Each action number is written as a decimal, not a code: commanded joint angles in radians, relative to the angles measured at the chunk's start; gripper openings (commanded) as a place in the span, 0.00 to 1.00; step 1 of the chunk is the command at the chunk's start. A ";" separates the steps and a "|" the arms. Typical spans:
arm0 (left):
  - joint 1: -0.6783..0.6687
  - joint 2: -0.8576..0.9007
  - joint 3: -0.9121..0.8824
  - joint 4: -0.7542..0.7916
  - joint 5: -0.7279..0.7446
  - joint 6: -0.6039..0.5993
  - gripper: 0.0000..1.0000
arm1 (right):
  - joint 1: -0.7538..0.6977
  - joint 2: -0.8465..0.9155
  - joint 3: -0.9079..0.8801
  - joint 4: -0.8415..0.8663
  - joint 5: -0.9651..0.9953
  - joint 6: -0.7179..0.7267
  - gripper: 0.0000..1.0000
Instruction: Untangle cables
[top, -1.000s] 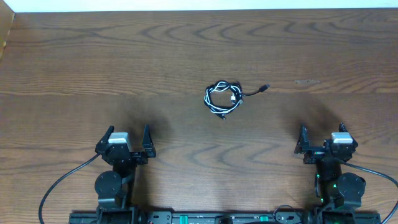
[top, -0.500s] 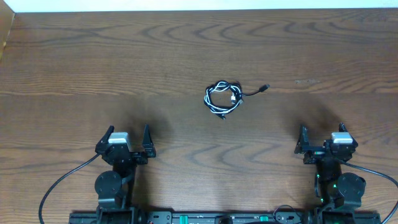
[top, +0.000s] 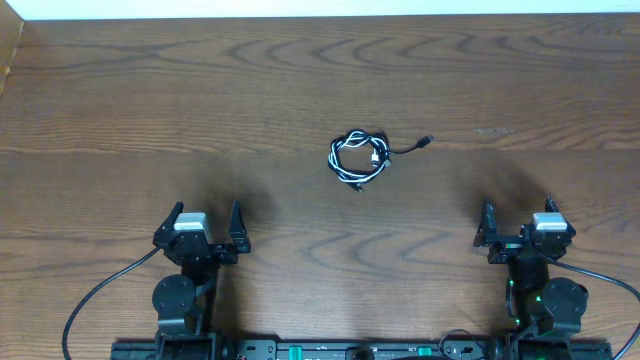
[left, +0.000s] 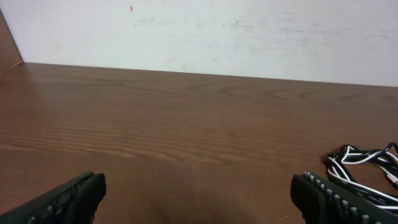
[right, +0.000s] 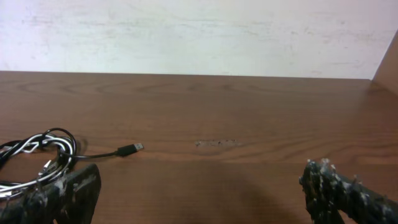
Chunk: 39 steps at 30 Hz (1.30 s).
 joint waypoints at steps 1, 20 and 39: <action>-0.003 0.005 -0.014 -0.038 -0.009 0.010 1.00 | 0.003 0.002 -0.003 -0.001 0.004 -0.008 0.99; -0.003 0.029 0.130 -0.191 0.127 0.007 1.00 | 0.003 0.002 -0.003 0.031 -0.081 0.060 0.99; -0.003 0.491 0.734 -0.523 0.184 -0.051 0.99 | 0.003 0.179 0.325 -0.145 -0.328 0.048 0.99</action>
